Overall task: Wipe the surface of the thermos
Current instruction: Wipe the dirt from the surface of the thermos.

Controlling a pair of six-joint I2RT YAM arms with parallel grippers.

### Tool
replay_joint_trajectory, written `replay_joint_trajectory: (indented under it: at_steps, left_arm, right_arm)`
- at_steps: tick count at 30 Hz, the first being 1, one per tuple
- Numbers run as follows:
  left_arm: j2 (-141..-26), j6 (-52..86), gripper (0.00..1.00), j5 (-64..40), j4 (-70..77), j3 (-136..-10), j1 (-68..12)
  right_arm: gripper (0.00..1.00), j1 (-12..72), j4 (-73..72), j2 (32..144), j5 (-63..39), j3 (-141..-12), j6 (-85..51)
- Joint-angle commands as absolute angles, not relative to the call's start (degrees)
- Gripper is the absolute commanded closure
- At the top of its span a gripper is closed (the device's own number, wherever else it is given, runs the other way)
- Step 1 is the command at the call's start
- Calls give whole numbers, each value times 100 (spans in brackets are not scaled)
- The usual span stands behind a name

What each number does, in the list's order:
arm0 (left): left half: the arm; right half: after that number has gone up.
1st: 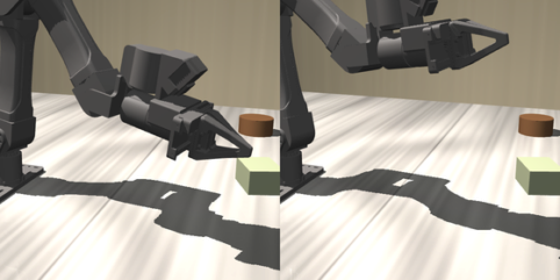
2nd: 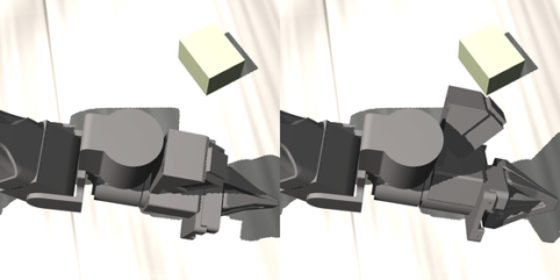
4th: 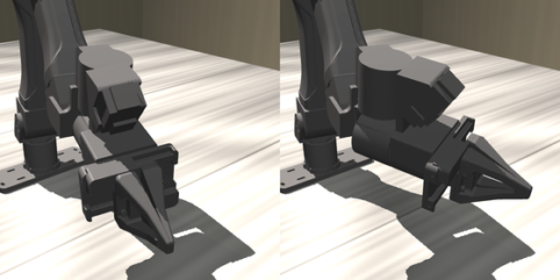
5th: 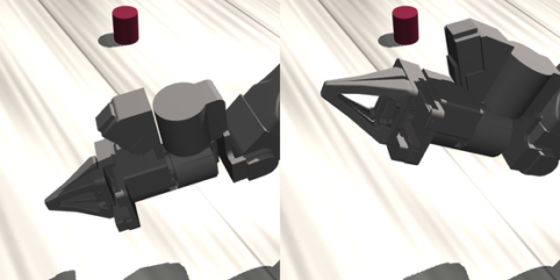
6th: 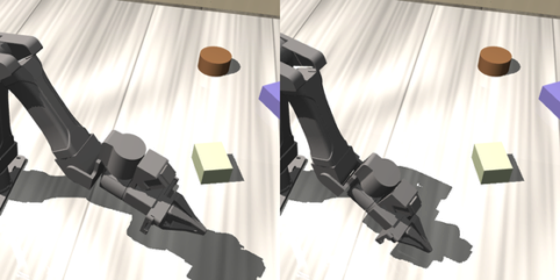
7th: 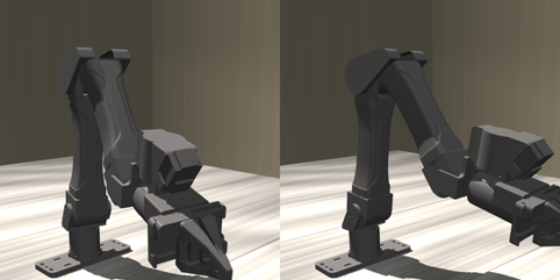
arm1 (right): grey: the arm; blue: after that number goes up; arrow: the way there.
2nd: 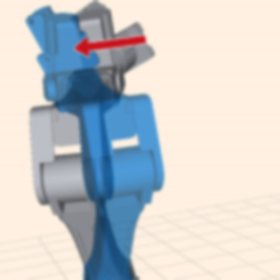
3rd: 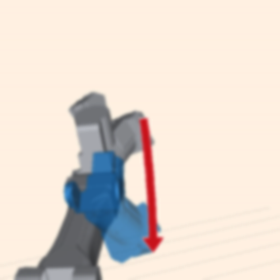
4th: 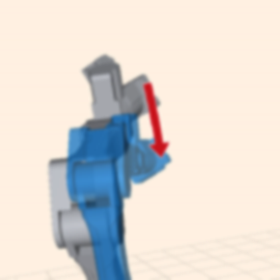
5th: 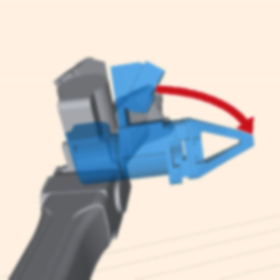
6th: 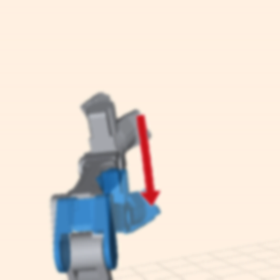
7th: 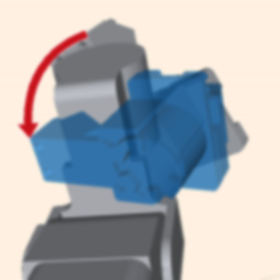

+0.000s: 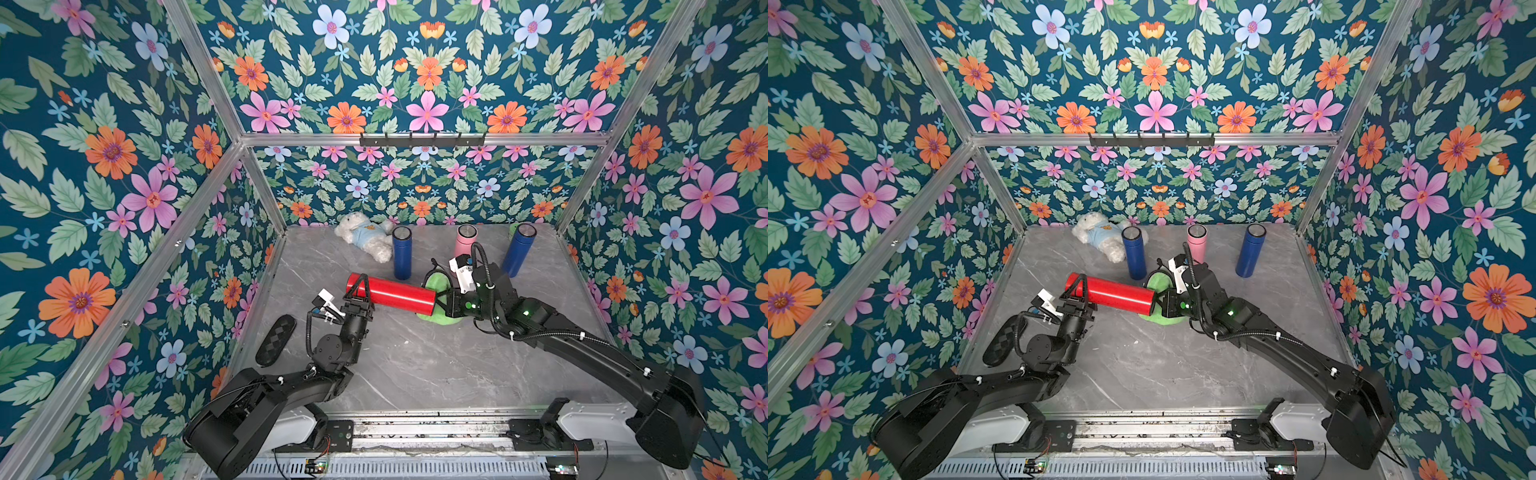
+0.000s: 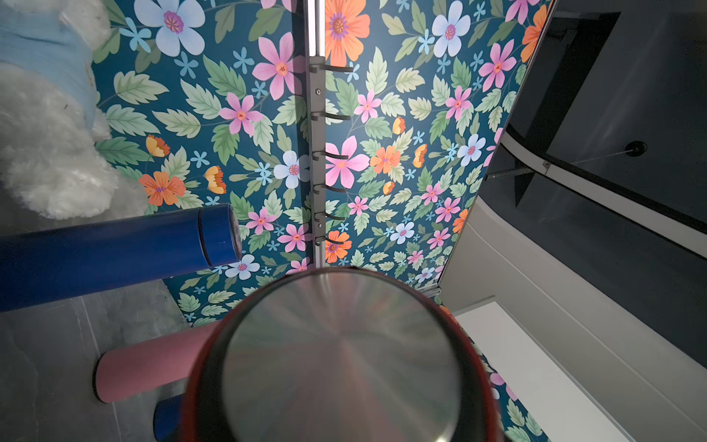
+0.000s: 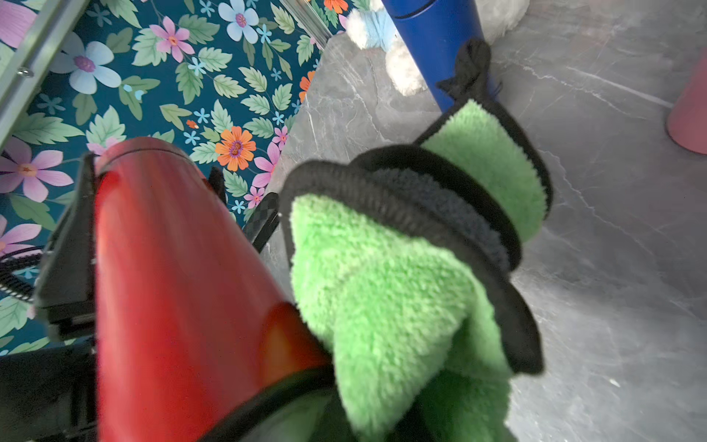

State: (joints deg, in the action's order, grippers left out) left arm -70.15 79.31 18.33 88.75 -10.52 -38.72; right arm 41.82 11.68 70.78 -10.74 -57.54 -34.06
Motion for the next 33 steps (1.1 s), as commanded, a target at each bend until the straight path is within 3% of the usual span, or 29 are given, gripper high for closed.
replay_joint_trajectory:
  at_steps: [1, 18, 33]
  left_arm:
    - [-7025, 7718, 100, 2018, 9325, -1042, -3838]
    - [-7847, 7639, 100, 1881, 9845, -1359, -3823]
    - [-7512, 5575, 100, 1666, 9850, -1197, -3919]
  right_arm:
    - [100, 4213, 1033, 6845, -1247, -5654, -3504]
    - [100, 4231, 1, 7058, -1719, -5324, -3870]
    - [100, 4236, -1579, 7509, -2901, -5763, -4918]
